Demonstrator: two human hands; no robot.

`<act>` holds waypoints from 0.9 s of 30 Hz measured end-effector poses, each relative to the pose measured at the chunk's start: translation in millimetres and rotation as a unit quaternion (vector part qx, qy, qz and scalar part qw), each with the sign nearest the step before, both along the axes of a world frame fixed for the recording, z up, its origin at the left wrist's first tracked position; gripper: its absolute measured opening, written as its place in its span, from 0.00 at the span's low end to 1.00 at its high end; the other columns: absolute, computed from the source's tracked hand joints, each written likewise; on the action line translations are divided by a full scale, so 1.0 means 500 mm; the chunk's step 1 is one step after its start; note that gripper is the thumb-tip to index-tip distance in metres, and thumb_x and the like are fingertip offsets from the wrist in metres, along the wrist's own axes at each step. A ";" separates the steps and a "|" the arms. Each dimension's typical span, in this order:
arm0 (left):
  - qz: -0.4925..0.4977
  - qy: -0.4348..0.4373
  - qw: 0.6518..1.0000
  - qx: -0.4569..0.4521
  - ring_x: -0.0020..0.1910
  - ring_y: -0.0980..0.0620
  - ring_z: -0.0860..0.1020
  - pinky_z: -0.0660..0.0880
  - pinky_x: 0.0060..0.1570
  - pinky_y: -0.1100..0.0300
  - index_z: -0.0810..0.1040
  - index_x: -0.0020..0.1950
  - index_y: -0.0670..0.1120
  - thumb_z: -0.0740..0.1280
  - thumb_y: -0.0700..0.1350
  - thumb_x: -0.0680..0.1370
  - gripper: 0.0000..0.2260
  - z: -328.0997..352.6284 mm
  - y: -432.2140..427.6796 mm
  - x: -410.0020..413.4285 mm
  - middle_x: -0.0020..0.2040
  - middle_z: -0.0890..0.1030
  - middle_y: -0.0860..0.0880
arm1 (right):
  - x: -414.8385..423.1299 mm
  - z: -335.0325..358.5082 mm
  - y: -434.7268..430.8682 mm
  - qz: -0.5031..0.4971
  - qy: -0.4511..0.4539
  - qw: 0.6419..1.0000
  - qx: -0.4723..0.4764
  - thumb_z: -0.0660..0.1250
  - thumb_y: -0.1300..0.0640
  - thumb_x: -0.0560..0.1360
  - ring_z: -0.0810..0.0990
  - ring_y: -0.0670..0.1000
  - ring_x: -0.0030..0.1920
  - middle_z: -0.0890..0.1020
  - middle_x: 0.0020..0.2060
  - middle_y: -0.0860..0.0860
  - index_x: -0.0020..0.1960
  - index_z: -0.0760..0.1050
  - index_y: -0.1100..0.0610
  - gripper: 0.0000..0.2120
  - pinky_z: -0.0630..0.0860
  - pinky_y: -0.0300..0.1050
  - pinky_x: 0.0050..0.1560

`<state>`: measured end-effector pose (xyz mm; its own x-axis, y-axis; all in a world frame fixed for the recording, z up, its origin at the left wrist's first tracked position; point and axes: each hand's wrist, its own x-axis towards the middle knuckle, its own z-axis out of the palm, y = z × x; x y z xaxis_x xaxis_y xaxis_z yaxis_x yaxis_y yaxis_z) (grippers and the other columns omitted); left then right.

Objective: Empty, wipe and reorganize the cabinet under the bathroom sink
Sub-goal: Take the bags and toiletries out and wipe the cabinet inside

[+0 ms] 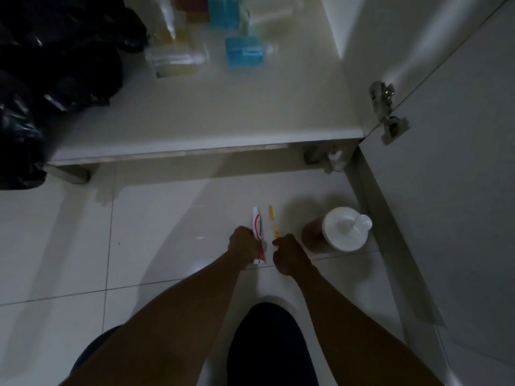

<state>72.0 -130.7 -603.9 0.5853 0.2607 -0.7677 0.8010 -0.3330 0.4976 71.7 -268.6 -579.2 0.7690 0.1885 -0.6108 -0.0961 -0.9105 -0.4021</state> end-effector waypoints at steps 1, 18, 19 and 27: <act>0.002 -0.004 1.000 0.005 0.45 0.41 0.85 0.83 0.42 0.46 0.83 0.56 0.42 0.76 0.46 0.67 0.19 0.009 -0.001 0.000 0.49 0.85 0.41 | 0.001 -0.006 0.000 -0.003 0.003 1.000 -0.002 0.62 0.61 0.79 0.73 0.58 0.65 0.68 0.68 0.58 0.69 0.70 0.60 0.18 0.71 0.46 0.65; -0.019 -0.116 0.992 0.050 0.59 0.41 0.79 0.74 0.50 0.60 0.72 0.68 0.37 0.68 0.43 0.78 0.20 0.189 0.032 0.054 0.64 0.77 0.38 | 0.084 0.166 0.066 -0.061 -0.085 0.993 0.054 0.59 0.65 0.78 0.73 0.59 0.63 0.73 0.64 0.59 0.66 0.71 0.61 0.17 0.72 0.47 0.62; -0.023 -0.130 0.989 0.059 0.60 0.41 0.78 0.75 0.53 0.58 0.71 0.70 0.39 0.69 0.45 0.78 0.22 0.215 0.040 0.065 0.65 0.76 0.38 | 0.093 0.188 0.074 -0.059 -0.113 0.989 0.068 0.60 0.64 0.78 0.74 0.59 0.63 0.73 0.63 0.59 0.66 0.72 0.62 0.17 0.72 0.48 0.63; -0.046 -0.266 0.954 0.132 0.55 0.45 0.80 0.77 0.54 0.56 0.80 0.58 0.47 0.70 0.51 0.74 0.15 0.434 0.121 0.169 0.56 0.82 0.46 | 0.221 0.389 0.126 -0.071 -0.272 0.952 0.118 0.60 0.66 0.78 0.76 0.56 0.61 0.76 0.61 0.59 0.62 0.75 0.61 0.14 0.69 0.42 0.61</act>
